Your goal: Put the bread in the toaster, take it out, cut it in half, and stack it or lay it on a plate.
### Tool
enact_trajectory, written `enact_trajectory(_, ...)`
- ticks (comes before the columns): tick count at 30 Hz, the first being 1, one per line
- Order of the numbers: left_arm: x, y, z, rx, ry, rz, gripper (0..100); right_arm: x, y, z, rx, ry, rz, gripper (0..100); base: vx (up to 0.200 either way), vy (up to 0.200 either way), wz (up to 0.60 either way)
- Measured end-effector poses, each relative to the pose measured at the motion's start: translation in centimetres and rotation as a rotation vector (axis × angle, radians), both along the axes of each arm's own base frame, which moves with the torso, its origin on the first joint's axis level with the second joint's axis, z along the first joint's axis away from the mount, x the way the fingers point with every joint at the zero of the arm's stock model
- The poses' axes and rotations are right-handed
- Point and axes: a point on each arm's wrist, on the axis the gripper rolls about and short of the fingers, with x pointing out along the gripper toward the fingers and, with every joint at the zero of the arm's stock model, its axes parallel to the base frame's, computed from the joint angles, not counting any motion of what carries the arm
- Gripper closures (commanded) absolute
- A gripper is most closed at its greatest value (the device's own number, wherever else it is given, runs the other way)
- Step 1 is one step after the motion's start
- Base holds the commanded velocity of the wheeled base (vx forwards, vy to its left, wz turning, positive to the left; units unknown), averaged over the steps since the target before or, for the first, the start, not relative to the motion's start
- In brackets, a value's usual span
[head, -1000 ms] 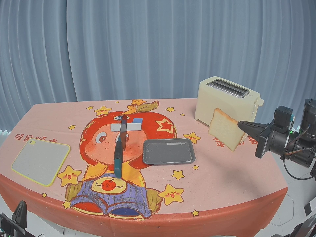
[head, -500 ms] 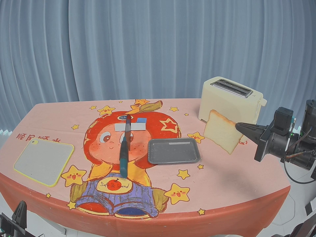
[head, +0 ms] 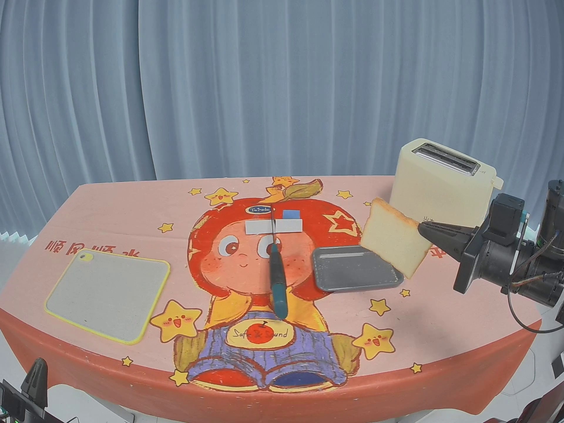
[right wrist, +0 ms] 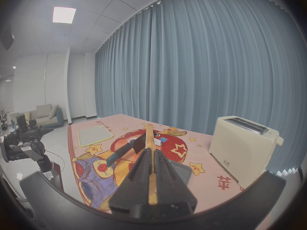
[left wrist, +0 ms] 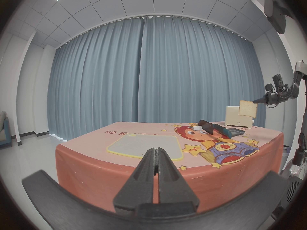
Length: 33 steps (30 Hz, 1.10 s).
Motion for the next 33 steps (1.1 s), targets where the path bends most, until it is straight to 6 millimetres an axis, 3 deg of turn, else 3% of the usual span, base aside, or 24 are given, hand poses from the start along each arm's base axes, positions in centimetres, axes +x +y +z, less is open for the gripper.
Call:
enact_trajectory(13, 0.0, 0.0, 0.0, 0.0, -0.001, 0.001, 100, -0.3, 0.3, 0.1, 0.007, -0.012, 0.017, 100, 0.0, 0.2, 0.0)
enact_trajectory(25, 0.0, 0.0, 0.0, 0.0, 0.0, 0.001, 100, -0.6, 0.7, -0.1, 0.01, -0.019, 0.04, 100, 0.0, 0.0, 0.0)
enact_trajectory(33, 0.0, 0.0, 0.0, 0.0, -0.001, 0.001, 100, -0.9, 1.1, -0.3, 0.006, -0.015, 0.055, 100, -0.2, 0.0, 0.0)
